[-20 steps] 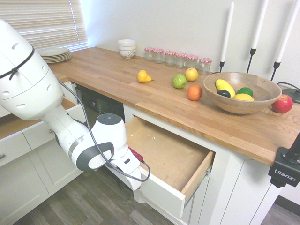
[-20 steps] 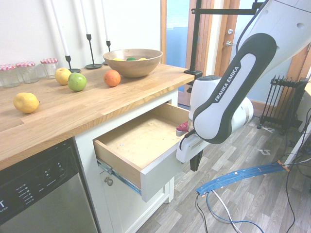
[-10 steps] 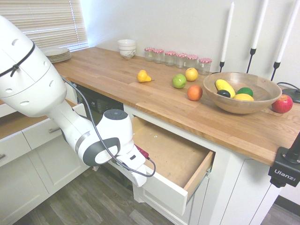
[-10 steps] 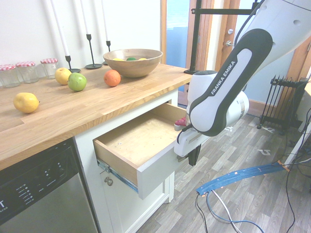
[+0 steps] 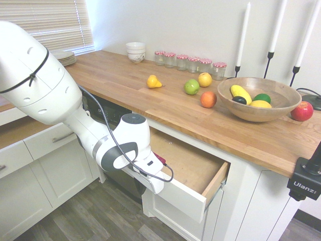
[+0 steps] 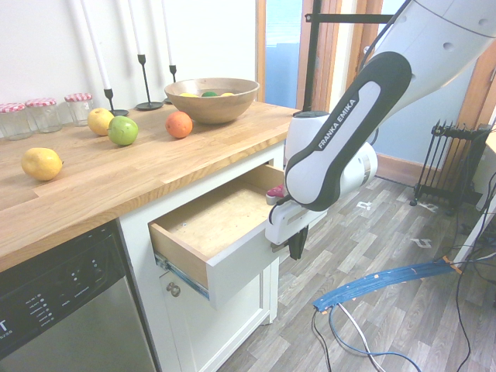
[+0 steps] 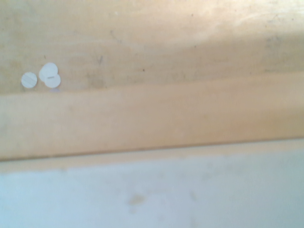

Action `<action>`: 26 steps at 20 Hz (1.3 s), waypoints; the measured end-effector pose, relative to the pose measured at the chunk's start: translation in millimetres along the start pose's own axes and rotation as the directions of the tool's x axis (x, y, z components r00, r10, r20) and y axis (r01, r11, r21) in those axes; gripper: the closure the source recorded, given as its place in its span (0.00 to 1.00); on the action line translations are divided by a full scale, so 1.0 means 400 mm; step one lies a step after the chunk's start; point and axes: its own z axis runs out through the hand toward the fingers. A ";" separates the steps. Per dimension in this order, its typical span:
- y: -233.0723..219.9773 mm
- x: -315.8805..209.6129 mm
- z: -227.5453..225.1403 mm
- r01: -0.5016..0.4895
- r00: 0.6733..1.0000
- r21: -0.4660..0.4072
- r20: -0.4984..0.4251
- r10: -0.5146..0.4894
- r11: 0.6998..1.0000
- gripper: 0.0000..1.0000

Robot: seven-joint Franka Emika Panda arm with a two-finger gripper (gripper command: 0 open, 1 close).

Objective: Close the drawer

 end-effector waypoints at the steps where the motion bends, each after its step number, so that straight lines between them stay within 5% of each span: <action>1: -0.007 0.008 0.001 0.000 1.000 0.000 -0.001 0.000 1.000 1.00; 26: -0.227 0.198 -0.001 -0.004 1.000 -0.005 -0.003 0.004 1.000 1.00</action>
